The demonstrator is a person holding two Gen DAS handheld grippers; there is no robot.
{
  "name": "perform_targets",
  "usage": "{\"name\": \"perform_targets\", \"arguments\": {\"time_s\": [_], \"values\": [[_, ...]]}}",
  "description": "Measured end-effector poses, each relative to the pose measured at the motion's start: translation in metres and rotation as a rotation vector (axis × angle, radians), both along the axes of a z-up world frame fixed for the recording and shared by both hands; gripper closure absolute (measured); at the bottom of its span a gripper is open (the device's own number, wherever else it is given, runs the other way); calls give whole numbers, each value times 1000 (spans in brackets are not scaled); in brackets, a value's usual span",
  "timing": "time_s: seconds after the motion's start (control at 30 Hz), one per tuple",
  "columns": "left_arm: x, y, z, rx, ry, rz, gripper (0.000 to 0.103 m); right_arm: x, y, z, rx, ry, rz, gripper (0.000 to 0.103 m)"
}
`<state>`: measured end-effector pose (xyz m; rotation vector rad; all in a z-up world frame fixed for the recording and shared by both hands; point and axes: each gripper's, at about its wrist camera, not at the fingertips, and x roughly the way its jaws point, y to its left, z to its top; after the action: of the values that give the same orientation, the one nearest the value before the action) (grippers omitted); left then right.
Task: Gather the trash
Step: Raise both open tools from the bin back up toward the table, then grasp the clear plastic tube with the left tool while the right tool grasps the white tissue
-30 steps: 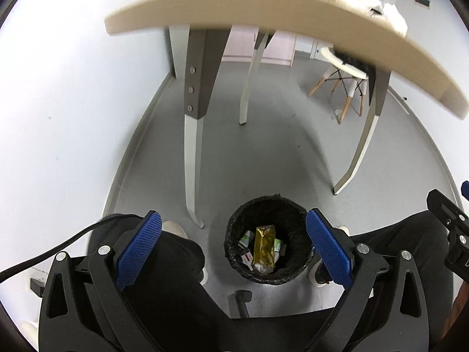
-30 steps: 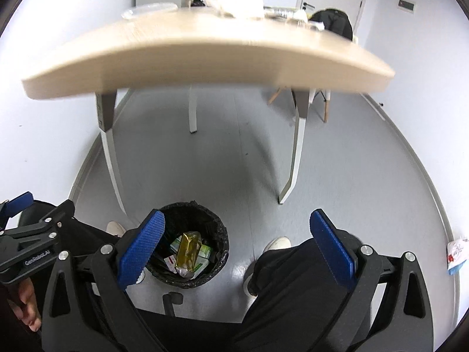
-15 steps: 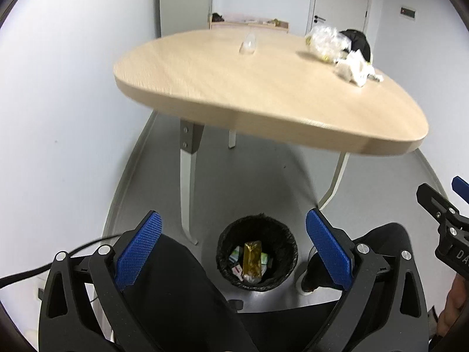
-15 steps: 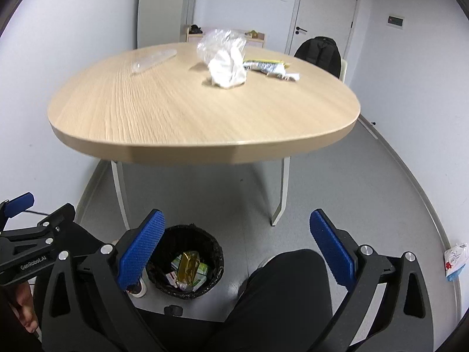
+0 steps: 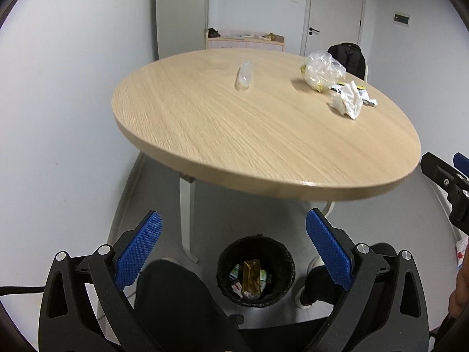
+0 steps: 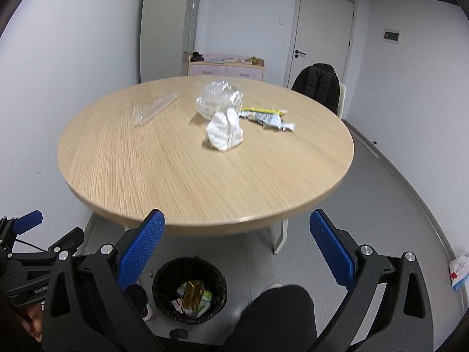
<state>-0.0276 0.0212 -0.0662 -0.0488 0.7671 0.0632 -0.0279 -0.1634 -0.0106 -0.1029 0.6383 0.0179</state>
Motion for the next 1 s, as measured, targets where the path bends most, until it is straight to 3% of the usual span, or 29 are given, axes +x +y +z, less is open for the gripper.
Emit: {"name": "perform_targets", "arguments": {"time_s": [0.27, 0.47, 0.73, 0.9, 1.0], "values": [[34, 1, 21, -12, -5, -18, 6, 33, -6, 8, 14, 12, -16, 8], [84, -3, 33, 1, -1, -32, 6, 81, -19, 17, 11, 15, -50, 8], [176, 1, 38, 28, 24, -14, 6, 147, -29, 19, 31, 58, -49, 8], [241, 6, 29, 28, 74, 8, 6, 191, -16, 3, 32, 119, -5, 8], [268, 9, 27, 30, 94, 15, 7, 208, -12, -8, 53, 142, 8, 14]]}}
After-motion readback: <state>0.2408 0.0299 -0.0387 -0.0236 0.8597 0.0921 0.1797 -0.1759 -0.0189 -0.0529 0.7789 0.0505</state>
